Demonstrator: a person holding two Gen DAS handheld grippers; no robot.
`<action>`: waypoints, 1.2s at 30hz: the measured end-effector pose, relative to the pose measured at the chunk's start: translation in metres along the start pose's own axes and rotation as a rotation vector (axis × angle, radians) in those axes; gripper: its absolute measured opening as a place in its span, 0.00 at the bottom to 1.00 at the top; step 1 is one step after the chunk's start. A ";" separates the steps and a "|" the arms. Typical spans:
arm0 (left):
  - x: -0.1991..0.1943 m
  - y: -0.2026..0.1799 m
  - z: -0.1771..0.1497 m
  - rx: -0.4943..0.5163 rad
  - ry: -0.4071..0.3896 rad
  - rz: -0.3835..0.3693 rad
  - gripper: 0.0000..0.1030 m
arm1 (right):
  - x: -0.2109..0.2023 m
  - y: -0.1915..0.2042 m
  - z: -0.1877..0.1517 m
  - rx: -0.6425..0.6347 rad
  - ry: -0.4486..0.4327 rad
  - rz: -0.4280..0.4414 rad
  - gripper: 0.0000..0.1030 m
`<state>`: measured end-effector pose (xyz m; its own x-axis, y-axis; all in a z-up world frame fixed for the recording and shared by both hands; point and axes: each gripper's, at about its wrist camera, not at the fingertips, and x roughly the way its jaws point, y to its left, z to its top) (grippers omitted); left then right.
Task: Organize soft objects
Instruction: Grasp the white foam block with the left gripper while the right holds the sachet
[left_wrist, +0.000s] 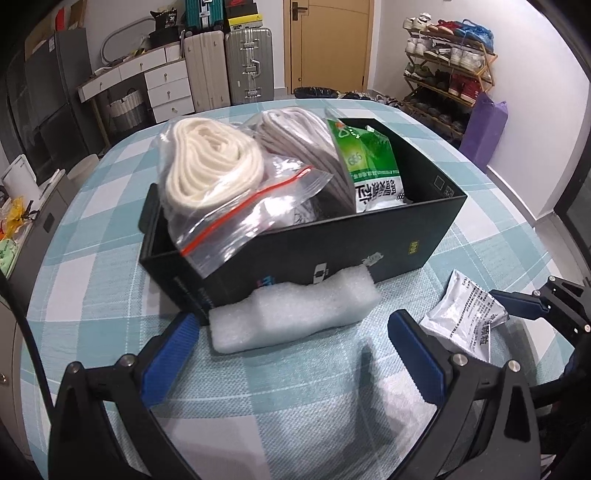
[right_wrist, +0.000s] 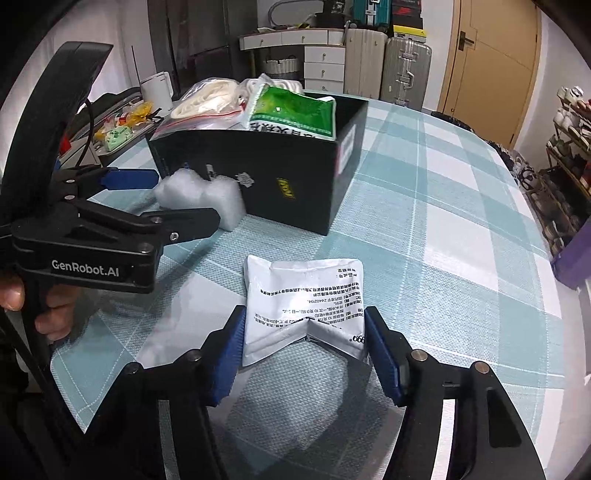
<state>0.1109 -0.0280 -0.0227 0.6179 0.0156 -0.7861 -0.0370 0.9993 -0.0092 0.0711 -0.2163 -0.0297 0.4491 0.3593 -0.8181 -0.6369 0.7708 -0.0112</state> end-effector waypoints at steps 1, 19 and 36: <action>0.001 -0.001 0.001 0.002 0.003 0.008 1.00 | 0.000 0.000 0.000 0.001 0.000 -0.001 0.61; -0.009 0.000 -0.006 0.017 -0.001 0.002 0.87 | -0.002 0.000 -0.001 0.002 -0.008 -0.001 0.59; -0.059 0.030 -0.013 0.009 -0.122 0.026 0.87 | -0.017 -0.004 0.001 0.007 -0.055 0.024 0.42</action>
<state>0.0635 0.0003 0.0152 0.7077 0.0452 -0.7051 -0.0474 0.9987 0.0165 0.0668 -0.2249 -0.0155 0.4677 0.4054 -0.7854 -0.6437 0.7652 0.0117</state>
